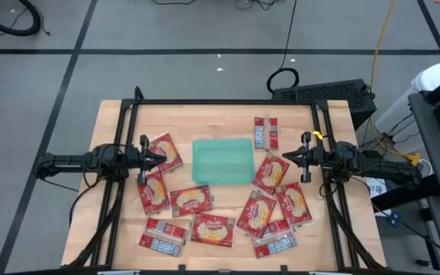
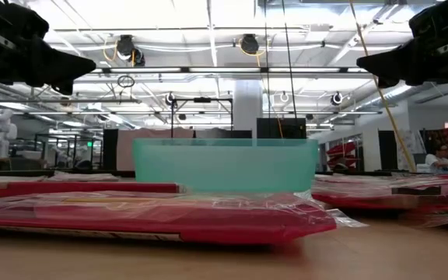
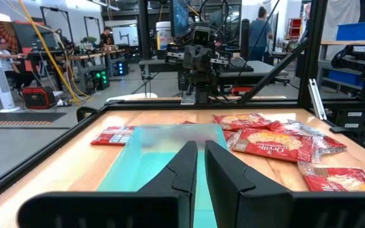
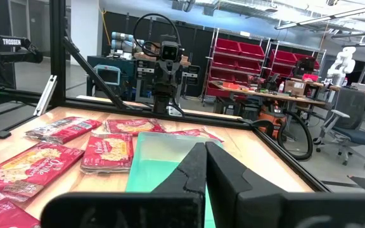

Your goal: Sort popcorn bags into baskets

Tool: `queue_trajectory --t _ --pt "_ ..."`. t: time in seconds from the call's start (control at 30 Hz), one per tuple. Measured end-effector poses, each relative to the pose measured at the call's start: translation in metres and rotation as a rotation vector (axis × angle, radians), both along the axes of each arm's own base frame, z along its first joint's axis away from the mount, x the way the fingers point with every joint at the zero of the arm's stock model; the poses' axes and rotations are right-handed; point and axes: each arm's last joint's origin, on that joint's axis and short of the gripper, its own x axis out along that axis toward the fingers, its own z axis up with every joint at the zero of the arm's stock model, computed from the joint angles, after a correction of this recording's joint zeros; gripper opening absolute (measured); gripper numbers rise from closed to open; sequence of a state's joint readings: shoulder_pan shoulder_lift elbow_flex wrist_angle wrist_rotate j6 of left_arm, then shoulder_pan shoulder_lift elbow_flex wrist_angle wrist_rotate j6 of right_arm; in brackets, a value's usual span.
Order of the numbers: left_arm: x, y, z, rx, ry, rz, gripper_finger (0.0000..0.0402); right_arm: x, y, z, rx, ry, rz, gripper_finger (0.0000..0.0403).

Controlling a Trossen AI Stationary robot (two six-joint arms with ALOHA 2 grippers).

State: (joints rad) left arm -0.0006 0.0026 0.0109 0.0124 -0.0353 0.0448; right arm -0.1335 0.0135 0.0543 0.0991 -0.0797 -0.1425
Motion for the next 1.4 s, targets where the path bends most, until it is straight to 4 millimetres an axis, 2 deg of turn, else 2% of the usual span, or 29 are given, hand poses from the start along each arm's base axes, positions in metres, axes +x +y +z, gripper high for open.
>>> queue_trajectory --t 1.4 --pt "0.0 0.0001 0.0042 0.006 -0.05 0.004 0.0037 0.0 0.0 0.0002 -0.001 -0.002 0.0 0.0"
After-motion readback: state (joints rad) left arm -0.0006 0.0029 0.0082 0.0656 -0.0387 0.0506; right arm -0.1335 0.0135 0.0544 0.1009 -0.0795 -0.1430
